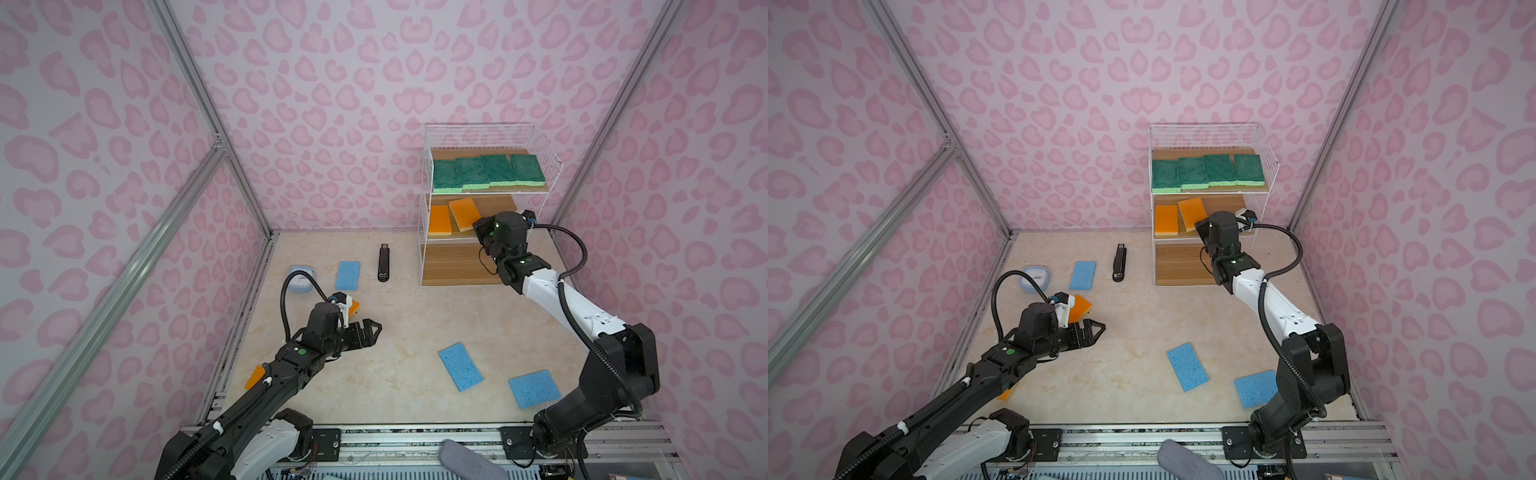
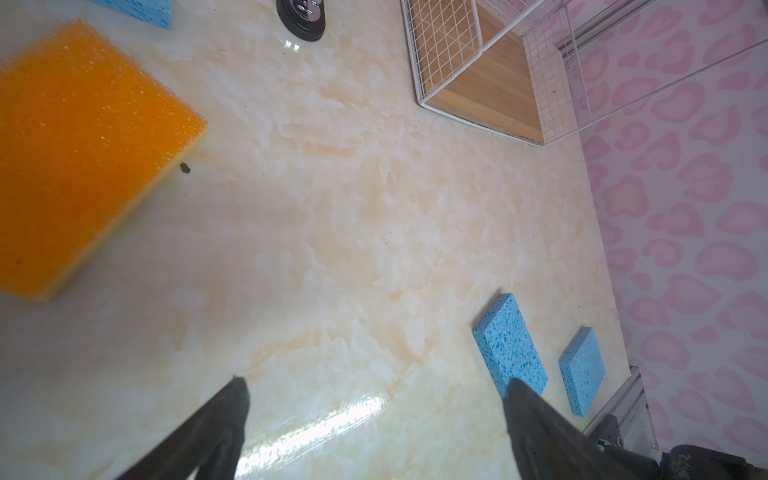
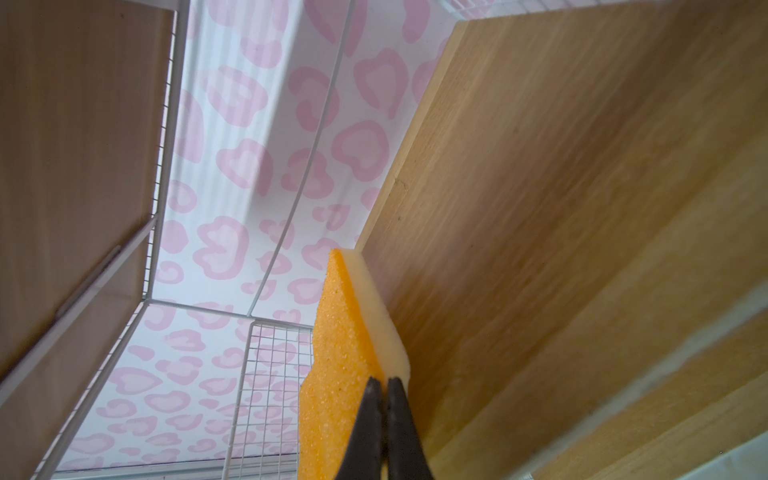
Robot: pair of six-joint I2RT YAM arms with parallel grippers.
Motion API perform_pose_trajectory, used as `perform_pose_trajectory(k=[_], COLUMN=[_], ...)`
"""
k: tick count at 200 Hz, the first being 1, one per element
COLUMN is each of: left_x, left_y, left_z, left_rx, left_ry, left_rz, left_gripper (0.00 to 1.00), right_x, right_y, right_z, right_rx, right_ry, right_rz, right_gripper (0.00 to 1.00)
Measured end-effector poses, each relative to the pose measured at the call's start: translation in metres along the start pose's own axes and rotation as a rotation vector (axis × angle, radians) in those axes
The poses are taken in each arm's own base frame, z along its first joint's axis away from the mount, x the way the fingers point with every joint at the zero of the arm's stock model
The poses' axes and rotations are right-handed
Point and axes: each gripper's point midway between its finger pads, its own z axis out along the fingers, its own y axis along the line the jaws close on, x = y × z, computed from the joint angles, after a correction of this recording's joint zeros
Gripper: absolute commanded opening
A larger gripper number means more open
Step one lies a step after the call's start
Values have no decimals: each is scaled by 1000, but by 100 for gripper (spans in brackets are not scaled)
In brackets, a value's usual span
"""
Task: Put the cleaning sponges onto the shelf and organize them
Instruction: 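Lower the orange sponge onto the middle shelf beside the other and release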
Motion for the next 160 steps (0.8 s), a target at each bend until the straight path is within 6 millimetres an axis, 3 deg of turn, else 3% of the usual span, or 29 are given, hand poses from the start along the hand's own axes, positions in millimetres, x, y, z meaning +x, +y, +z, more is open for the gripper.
perform_pose_trajectory(k=[63, 100, 141, 160], left_x=[-1, -1, -3, -4], left_y=[-1, -1, -1, -1], left_z=[-2, -4, -5, -5], left_rx=[0, -1, -7, -7], left_ry=[-6, -5, -13, -14], left_rz=[2, 1, 2, 2], left_gripper=[97, 97, 97, 97], right_x=[9, 15, 21, 26], right_y=[-6, -9, -6, -6], right_z=[2, -6, -11, -14], right_rx=[24, 19, -16, -28], right_ry=[17, 33, 71, 99], right_rz=[-19, -27, -43, -48], right_gripper=[0, 18, 31, 43])
